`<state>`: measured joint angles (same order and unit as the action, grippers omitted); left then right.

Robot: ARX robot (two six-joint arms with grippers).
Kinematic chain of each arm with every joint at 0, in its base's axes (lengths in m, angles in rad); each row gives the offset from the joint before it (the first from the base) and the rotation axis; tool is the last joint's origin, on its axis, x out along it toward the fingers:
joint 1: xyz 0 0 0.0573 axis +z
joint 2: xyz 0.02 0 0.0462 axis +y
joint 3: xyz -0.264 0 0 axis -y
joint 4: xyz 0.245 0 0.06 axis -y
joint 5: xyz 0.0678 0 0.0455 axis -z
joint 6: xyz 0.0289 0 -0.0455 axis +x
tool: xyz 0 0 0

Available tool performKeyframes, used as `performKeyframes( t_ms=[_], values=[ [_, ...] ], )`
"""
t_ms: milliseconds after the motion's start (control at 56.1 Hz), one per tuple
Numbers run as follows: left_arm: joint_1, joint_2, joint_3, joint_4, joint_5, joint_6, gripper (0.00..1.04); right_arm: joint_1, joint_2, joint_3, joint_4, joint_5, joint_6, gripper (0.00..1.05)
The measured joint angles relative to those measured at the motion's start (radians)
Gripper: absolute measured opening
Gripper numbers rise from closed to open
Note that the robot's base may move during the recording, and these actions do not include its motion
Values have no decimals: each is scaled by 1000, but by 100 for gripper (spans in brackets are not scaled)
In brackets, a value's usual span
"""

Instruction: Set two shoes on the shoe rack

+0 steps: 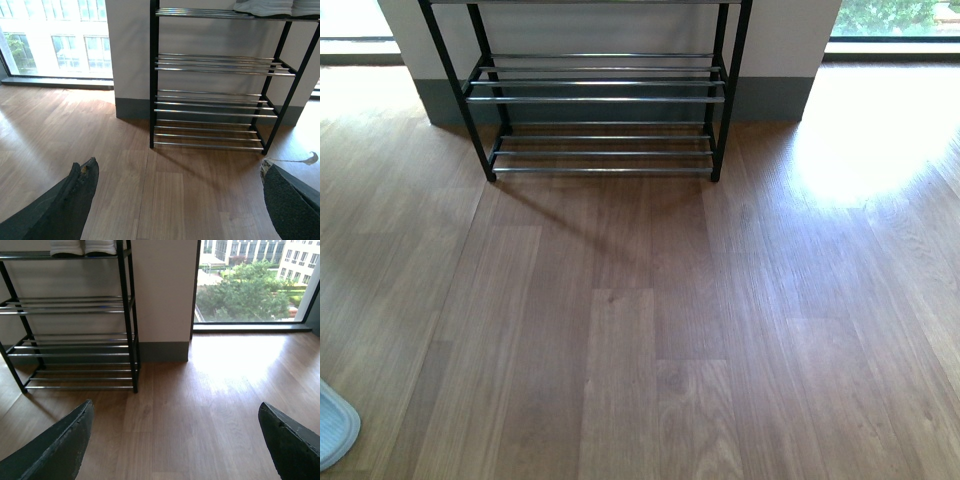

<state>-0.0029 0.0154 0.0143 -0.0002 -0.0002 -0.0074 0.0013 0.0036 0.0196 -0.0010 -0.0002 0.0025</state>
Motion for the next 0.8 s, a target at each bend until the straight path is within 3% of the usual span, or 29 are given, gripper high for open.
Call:
performKeyframes(
  t_ms=[803],
  values=[
    [0, 0, 0, 0, 0, 0, 95, 0, 0, 0, 0, 1, 0, 96]
  ],
)
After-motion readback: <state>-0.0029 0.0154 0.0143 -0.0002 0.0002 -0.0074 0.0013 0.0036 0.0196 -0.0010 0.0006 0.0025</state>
